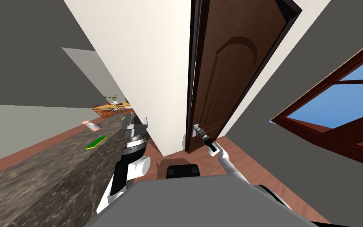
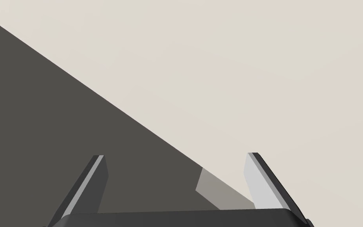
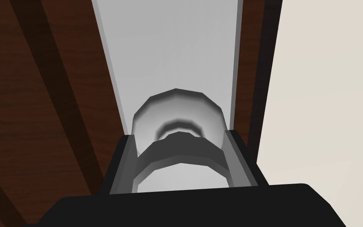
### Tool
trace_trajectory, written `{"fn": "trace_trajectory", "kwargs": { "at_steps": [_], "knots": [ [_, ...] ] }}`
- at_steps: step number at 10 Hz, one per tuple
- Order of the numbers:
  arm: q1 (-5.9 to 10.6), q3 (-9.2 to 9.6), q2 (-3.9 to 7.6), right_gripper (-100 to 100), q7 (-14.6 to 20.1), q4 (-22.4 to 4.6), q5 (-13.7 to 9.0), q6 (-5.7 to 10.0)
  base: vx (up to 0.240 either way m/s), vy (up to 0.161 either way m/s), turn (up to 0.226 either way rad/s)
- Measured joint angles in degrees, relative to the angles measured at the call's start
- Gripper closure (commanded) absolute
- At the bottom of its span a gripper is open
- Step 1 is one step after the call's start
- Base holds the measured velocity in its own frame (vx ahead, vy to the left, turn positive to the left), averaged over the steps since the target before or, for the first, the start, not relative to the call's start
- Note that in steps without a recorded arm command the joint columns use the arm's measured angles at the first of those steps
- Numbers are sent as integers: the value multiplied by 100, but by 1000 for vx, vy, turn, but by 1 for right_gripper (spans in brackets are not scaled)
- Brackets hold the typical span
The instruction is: Pull the door open
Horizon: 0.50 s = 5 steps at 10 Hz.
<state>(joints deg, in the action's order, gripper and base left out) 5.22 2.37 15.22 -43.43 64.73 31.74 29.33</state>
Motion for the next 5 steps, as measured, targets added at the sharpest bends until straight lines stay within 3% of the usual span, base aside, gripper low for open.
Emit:
{"fn": "trace_trajectory", "kwargs": {
  "at_steps": [5],
  "knots": [
    [10,114,23,100,513,61,-665,-30,-103,-48,58]
  ]
}}
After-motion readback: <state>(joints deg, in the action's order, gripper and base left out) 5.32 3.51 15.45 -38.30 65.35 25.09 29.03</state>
